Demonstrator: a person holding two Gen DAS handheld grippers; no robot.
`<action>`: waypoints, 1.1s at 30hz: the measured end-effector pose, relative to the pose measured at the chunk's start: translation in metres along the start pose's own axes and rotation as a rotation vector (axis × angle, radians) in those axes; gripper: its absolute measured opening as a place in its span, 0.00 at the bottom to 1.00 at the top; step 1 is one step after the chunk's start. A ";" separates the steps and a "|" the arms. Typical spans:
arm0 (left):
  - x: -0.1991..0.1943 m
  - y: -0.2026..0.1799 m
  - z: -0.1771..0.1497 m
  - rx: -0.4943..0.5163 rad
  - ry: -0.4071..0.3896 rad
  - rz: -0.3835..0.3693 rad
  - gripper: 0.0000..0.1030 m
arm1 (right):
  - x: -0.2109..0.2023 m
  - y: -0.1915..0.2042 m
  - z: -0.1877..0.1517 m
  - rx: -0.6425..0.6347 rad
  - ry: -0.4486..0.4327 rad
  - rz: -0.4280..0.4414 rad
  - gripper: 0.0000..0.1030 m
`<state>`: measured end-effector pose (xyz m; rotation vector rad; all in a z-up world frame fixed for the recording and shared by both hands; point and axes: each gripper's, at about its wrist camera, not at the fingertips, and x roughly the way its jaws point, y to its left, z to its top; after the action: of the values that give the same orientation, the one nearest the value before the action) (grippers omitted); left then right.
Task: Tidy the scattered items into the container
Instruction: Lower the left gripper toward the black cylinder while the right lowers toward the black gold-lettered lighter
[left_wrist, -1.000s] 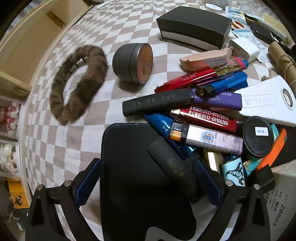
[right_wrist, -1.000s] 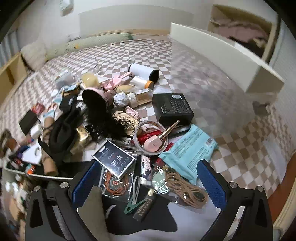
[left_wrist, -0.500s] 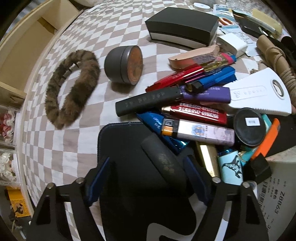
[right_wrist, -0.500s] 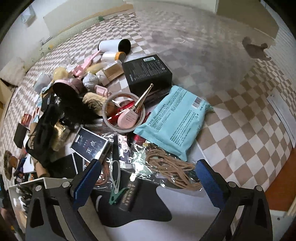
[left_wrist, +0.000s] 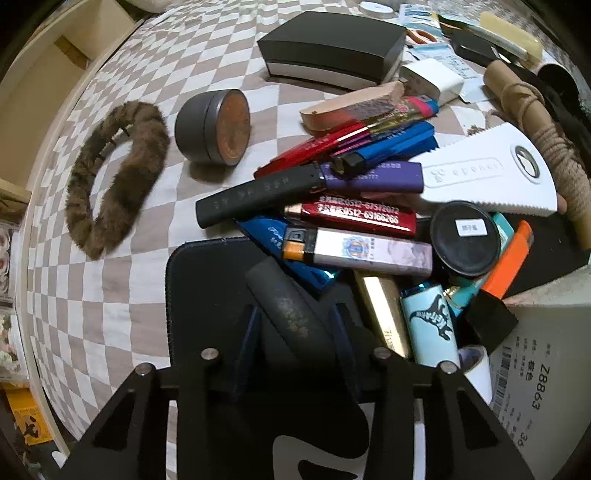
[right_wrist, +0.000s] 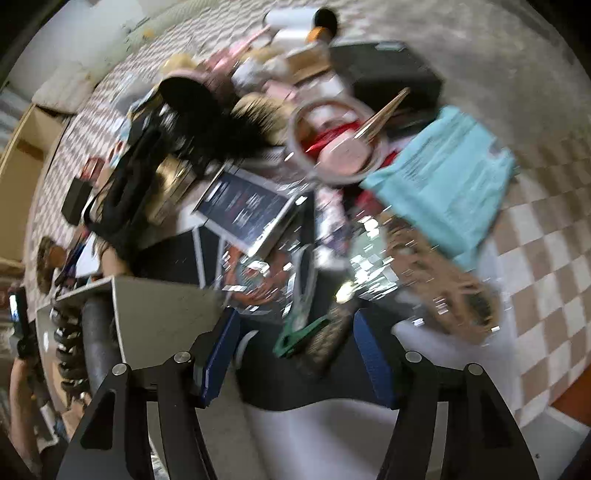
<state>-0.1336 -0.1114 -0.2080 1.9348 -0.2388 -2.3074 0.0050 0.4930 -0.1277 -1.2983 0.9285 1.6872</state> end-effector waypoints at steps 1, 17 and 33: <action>0.000 0.000 -0.001 0.005 -0.001 -0.002 0.37 | 0.005 0.003 -0.001 -0.005 0.017 0.001 0.63; -0.009 0.007 -0.013 0.053 -0.026 -0.050 0.36 | 0.047 0.004 -0.025 -0.184 0.180 -0.231 0.63; -0.018 0.006 -0.018 0.075 -0.029 -0.030 0.36 | 0.042 -0.030 -0.028 -0.084 0.050 -0.182 0.73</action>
<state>-0.1125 -0.1151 -0.1929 1.9534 -0.3063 -2.3795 0.0366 0.4870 -0.1765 -1.4421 0.7503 1.5729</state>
